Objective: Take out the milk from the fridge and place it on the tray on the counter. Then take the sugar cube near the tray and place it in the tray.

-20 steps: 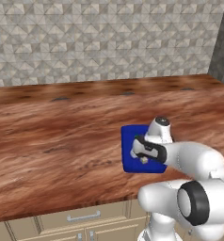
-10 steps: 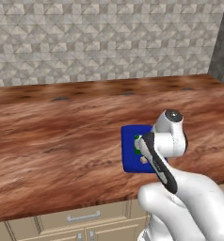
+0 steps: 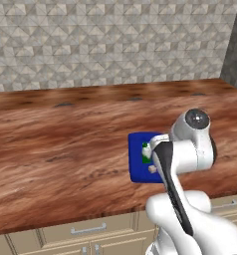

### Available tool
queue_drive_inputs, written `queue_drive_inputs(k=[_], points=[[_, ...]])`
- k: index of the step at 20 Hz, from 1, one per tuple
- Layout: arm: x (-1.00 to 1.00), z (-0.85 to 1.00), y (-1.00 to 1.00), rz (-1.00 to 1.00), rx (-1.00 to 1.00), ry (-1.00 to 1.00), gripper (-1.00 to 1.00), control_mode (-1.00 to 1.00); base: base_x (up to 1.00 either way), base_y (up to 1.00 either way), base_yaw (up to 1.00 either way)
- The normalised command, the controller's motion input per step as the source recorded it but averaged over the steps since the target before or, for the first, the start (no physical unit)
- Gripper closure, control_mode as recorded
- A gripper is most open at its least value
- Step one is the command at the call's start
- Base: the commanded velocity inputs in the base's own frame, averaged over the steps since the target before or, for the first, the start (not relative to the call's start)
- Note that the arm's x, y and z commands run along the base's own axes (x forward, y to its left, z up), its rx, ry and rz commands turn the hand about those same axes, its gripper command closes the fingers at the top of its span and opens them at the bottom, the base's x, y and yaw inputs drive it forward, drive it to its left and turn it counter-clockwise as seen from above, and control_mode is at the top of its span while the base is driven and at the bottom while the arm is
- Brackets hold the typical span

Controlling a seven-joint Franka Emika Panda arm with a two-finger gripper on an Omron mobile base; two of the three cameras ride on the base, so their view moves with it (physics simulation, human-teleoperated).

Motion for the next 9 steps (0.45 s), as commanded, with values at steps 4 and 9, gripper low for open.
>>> queue_drive_inputs(k=[4,9], points=[[-0.86,1.0,0.0,-0.01,0.0,0.0,-1.0,-1.0,0.0,0.0,0.0],[-0.95,1.0,0.02,0.0,0.0,0.01,-1.0,-1.0,0.0,0.0,0.0]])
